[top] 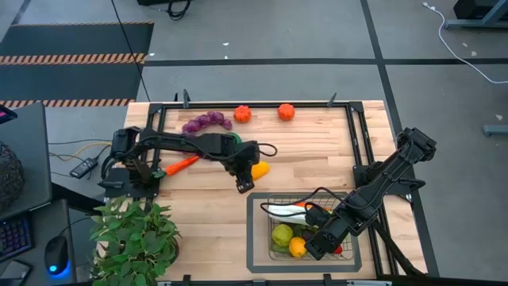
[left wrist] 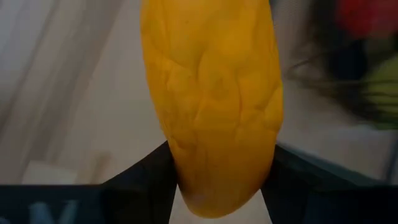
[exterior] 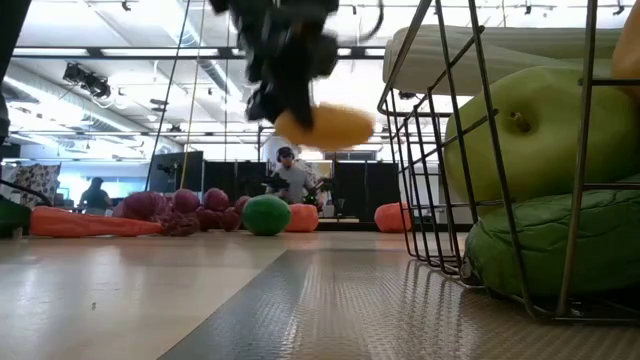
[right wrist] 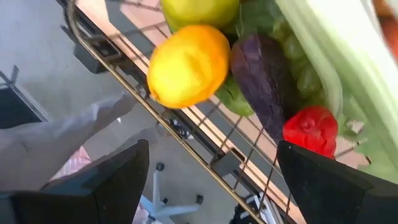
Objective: Build produce basket
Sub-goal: Put the yellow mango into the wire basket
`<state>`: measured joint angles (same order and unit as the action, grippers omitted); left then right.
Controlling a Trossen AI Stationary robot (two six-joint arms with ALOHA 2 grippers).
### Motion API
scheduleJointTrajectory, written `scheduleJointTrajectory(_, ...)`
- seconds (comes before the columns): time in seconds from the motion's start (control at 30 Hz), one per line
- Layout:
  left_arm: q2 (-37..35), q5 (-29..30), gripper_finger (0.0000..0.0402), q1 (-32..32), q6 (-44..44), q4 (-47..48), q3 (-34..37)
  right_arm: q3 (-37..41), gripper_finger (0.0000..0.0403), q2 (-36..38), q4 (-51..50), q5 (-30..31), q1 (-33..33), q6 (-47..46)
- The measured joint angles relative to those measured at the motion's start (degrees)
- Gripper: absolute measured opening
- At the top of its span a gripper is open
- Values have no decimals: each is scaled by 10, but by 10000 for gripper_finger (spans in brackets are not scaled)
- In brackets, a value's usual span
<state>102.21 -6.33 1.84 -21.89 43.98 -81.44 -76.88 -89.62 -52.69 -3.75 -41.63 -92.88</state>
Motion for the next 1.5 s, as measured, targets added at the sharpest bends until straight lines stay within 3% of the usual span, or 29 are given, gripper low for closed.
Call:
scheduleJointTrajectory(0.13,0,-20,192,-23,0,24,-68,0,350,23,4,57,0,-8)
scheduleJointTrajectory(0.43,0,-30,198,-82,-3,31,-190,0,348,102,0,275,0,-12)
scheduleJointTrajectory(0.8,0,-29,200,-120,-78,-59,-211,0,348,128,41,482,21,29)
scheduleJointTrajectory(1.13,0,-30,201,-123,-119,-108,-211,0,348,128,160,501,63,169)
scheduleJointTrajectory(1.5,1,-32,209,-121,-119,-150,-210,-1,345,129,184,459,89,194)
